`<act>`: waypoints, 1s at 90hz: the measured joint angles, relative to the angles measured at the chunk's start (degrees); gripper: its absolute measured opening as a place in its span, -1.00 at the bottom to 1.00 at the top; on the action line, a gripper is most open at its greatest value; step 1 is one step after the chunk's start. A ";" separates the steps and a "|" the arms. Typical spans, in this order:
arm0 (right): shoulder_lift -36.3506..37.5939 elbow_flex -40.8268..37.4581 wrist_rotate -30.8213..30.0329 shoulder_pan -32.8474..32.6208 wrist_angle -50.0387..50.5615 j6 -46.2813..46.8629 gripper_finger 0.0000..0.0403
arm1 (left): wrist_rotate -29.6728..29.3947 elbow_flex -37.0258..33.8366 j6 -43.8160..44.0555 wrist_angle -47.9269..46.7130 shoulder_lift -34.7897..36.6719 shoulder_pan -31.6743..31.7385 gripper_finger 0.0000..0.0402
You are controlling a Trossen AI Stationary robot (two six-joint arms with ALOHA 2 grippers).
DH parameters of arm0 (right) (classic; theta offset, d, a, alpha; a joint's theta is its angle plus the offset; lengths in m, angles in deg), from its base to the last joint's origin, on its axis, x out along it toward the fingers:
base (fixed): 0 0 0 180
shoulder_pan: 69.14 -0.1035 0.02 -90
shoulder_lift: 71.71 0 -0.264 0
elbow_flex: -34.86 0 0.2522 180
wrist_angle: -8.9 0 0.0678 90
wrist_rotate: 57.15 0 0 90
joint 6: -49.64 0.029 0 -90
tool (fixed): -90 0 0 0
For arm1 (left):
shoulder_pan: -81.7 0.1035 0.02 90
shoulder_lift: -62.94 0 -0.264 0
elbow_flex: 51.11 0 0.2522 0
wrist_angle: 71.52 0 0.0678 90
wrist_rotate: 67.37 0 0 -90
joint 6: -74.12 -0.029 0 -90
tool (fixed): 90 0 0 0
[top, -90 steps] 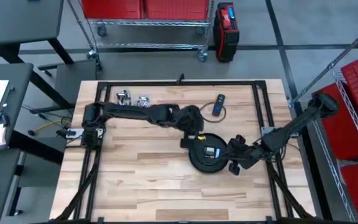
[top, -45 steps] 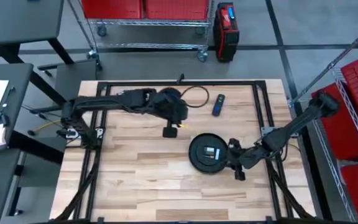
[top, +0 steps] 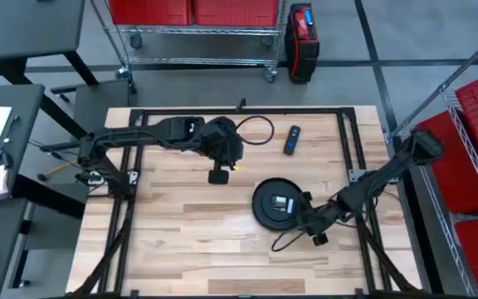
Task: Insert battery
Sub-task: Insert the brown battery into the wall clock
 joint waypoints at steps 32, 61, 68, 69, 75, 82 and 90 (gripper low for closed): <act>-3.99 2.52 0.50 0.34 -0.84 0.58 -0.95 | -0.02 0.00 -1.66 0.05 0.00 0.04 -1.00; -0.34 3.92 1.65 2.04 0.36 11.41 -1.00 | -0.02 0.00 -2.25 2.23 0.00 0.04 -1.00; 2.56 4.37 2.51 2.99 -0.19 14.25 -1.00 | -0.02 0.00 -2.24 2.31 0.00 0.04 -1.00; 2.97 4.43 2.52 3.07 -0.21 14.68 -1.00 | -0.02 0.00 -2.23 2.30 0.00 0.04 -1.00; 6.16 4.71 2.47 4.20 -0.19 17.18 -1.00 | -0.02 0.00 -2.25 2.32 0.00 0.04 -1.00; 10.28 4.76 2.44 5.91 -0.35 20.45 -1.00 | -0.04 0.00 -2.35 2.09 0.63 0.04 -1.00; 14.15 4.78 2.46 8.69 -0.70 25.58 -1.00 | -0.04 0.00 -3.08 2.48 2.05 0.04 -1.00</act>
